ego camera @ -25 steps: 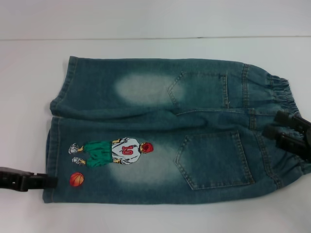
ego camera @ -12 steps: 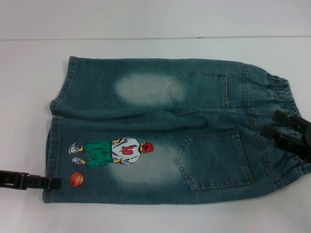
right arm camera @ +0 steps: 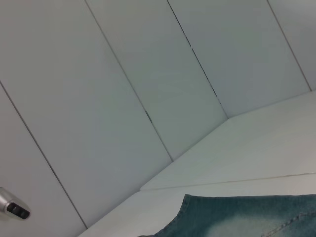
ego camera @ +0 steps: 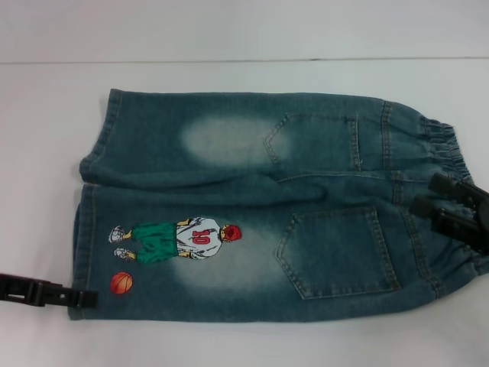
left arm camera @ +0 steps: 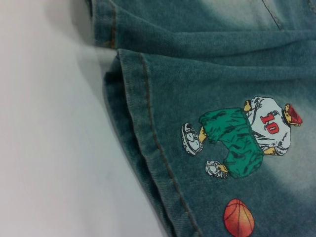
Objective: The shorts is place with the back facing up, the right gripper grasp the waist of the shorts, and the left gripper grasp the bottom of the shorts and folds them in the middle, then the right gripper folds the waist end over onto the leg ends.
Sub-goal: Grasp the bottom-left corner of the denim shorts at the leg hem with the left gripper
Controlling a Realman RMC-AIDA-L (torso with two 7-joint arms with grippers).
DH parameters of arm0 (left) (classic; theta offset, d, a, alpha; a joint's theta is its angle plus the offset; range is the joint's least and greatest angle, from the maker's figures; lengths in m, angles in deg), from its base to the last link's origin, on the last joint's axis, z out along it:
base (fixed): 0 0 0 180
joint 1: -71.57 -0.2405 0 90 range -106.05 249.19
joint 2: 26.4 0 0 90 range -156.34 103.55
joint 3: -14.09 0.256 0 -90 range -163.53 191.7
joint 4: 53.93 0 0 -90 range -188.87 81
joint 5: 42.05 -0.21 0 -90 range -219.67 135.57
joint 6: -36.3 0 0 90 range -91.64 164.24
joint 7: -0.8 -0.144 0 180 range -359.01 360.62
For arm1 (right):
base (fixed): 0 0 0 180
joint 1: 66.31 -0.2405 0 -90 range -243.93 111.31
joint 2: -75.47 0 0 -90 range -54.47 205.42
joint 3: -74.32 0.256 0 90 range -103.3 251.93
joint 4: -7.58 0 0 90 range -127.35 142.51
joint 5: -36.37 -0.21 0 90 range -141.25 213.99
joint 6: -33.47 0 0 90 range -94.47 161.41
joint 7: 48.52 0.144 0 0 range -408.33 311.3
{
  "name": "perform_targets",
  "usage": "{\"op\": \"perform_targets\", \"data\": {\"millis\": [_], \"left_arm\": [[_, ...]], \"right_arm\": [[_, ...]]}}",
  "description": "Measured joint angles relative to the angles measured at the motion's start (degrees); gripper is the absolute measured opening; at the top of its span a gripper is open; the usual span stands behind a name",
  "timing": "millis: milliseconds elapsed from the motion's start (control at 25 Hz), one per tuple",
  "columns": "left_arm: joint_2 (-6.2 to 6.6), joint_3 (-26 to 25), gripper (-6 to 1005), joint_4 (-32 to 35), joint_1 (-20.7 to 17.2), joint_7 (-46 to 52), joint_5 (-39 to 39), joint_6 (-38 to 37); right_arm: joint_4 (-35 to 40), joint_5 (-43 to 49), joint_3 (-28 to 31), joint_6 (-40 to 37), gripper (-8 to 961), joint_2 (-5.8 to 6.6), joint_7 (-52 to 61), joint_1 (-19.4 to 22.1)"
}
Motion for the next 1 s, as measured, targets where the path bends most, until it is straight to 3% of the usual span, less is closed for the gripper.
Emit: {"op": "perform_targets", "data": {"millis": [320,1000], "left_arm": [[-0.92,1.5,937,0.2,0.8,0.0,-0.2,-3.6],[-0.84,0.9,933,1.1,1.1,-0.3,2.0,-4.6]], "right_arm": [[0.0,0.0,0.0,0.1,894,0.00,0.0,-0.1],[0.0,-0.1,0.0,0.3,893,0.00,0.0,-0.2]]}}
